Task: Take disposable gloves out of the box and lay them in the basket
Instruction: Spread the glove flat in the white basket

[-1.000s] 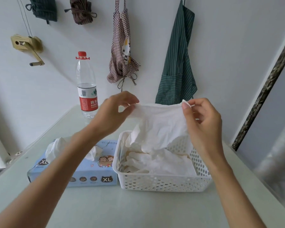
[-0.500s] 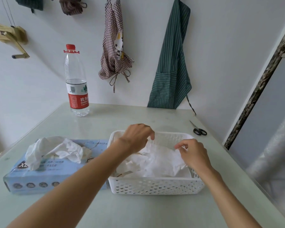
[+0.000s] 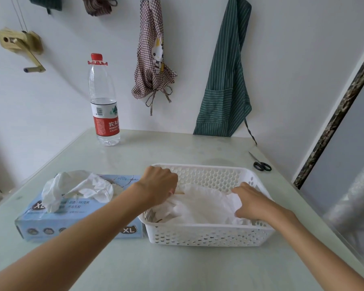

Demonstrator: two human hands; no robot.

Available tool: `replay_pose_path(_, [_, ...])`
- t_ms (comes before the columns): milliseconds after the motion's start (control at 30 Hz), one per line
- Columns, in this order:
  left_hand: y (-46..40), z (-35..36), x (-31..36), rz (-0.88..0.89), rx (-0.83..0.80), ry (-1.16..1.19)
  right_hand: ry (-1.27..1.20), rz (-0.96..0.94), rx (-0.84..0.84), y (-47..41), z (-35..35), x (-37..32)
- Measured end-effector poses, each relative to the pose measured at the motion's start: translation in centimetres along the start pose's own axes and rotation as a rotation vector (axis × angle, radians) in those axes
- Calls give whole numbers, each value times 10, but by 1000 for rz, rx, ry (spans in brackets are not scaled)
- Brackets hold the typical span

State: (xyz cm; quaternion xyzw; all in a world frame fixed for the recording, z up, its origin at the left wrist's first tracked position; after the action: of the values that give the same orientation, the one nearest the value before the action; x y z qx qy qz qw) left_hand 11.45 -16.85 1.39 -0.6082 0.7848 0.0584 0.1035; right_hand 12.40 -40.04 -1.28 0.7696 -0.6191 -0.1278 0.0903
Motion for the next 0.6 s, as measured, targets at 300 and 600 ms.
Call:
replay_pose_path(300, [-1,-1,4,2,46,-11,13,-79,15,10,-13,0])
replay_pose_path(600, [-20,41,20,270,-503,17,34,-188,-270,-4,-9,-7])
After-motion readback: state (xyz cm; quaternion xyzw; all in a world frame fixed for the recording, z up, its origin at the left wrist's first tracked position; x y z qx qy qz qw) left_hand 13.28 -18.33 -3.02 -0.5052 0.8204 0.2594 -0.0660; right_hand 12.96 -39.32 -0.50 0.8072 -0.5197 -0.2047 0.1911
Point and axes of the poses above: each hand's wrist, its own y-axis away from the middle knuckle, its own z-axis out of the palm, x = y × z, the point moved 1 cm from there along -y, towards the middle knuckle, and after that the axes turned 6 degrees about -z, right-handed, at the moved point
